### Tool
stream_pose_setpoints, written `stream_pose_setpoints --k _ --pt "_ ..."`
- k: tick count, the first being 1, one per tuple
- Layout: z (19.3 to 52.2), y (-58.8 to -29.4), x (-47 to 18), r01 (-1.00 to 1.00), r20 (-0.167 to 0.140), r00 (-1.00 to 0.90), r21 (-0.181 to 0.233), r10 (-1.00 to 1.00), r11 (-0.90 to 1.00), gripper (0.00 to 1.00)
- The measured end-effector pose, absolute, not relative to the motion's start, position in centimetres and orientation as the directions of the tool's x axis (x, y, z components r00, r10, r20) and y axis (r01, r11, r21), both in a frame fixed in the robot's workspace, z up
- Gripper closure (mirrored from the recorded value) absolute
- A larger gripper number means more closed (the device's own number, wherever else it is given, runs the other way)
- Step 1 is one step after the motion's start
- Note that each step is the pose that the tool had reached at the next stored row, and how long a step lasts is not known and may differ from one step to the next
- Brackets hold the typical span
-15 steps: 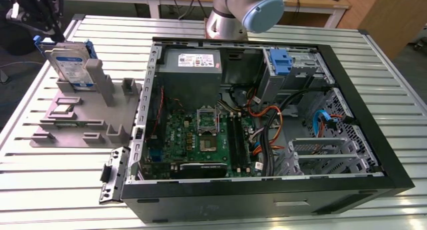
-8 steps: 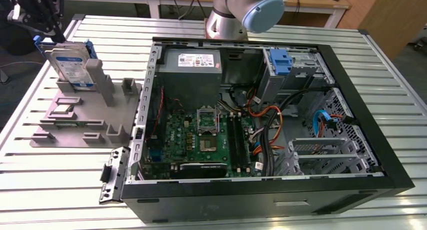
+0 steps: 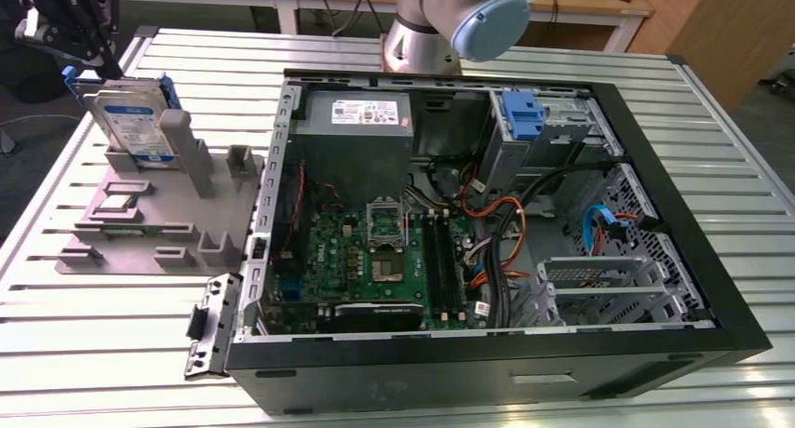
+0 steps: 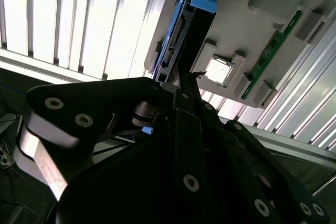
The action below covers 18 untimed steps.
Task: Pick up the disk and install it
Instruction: 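Pick up the disk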
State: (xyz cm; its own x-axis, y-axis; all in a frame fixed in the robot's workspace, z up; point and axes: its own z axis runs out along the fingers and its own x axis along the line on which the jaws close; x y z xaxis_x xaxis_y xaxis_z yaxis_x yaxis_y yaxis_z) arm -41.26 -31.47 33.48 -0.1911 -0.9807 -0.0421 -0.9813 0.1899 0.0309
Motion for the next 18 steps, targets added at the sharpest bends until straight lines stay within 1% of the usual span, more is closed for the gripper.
stream_pose_setpoints --k 7,9,10,13,14,16,17,18 --pt "33.48 -31.47 -41.27 -0.981 -0.043 -0.191 0.031 -0.981 0.19 0.89" --pt "33.48 -31.48 -41.26 -0.981 -0.044 -0.191 0.031 -0.981 0.19 0.76" --pt "33.48 -31.48 -41.27 -0.981 -0.044 -0.191 0.031 -0.981 0.19 0.76" --pt "33.48 -31.48 -41.27 -0.981 -0.044 -0.191 0.031 -0.981 0.189 0.59" --pt "33.48 -31.47 -41.27 -0.981 -0.044 -0.191 0.031 -0.981 0.189 0.59" --pt "33.48 -31.47 -41.26 -0.981 -0.045 -0.191 0.031 -0.981 0.189 0.47" --pt "33.48 -31.47 -41.27 -0.981 -0.045 -0.191 0.031 -0.981 0.189 0.47" --pt "33.48 -31.47 -41.27 -0.981 -0.045 -0.191 0.032 -0.981 0.189 0.42"
